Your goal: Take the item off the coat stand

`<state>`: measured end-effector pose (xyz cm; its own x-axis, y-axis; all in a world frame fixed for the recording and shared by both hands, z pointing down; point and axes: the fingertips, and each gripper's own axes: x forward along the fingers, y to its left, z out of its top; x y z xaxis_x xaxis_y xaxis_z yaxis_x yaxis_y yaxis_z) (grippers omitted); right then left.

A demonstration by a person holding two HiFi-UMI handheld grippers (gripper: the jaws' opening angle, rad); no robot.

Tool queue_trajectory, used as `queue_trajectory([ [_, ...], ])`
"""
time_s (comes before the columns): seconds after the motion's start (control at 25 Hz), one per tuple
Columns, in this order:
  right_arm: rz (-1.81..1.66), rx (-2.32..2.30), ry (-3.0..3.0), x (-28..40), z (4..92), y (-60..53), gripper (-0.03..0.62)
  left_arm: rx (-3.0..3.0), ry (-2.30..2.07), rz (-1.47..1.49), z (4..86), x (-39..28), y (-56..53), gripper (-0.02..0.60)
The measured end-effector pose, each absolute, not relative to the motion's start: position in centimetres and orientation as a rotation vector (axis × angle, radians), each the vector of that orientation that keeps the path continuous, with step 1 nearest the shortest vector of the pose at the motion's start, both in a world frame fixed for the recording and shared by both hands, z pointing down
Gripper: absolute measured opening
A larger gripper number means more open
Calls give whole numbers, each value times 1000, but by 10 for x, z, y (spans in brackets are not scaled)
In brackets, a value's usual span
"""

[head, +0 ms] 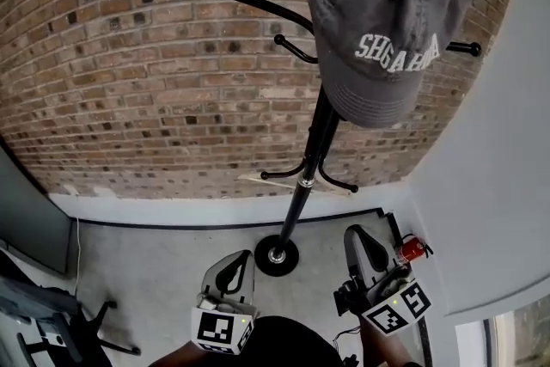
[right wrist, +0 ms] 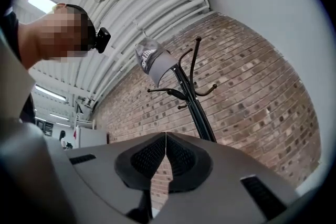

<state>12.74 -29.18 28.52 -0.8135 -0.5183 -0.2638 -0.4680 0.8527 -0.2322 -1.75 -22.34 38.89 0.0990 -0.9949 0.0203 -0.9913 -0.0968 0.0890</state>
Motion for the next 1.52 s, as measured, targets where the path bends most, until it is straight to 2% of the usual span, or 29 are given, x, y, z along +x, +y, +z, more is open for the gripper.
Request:
queue_trajectory([
  [0.36,-256,-161,2598,118,191,-339,15,2200,-2281,-120,311,10,-268,25],
  [0.6,-333,70,2427,120,144,-349,20,2179,-2357,-197,263,3,-274,25],
  [0.76,-332,172,2357,122,123,-349,86,2164,-2414,-211,243,-2,-272,26],
  [0.96,-319,243,2319,118,106,-343,98,2135,-2451,-199,240,-9,-269,26],
  [1.4,-301,336,2211,122,71,-336,92,2112,-2427,-180,251,-12,-257,26],
  [1.52,-270,368,2190,129,66,-325,37,2112,-2429,-183,254,-14,-252,26],
])
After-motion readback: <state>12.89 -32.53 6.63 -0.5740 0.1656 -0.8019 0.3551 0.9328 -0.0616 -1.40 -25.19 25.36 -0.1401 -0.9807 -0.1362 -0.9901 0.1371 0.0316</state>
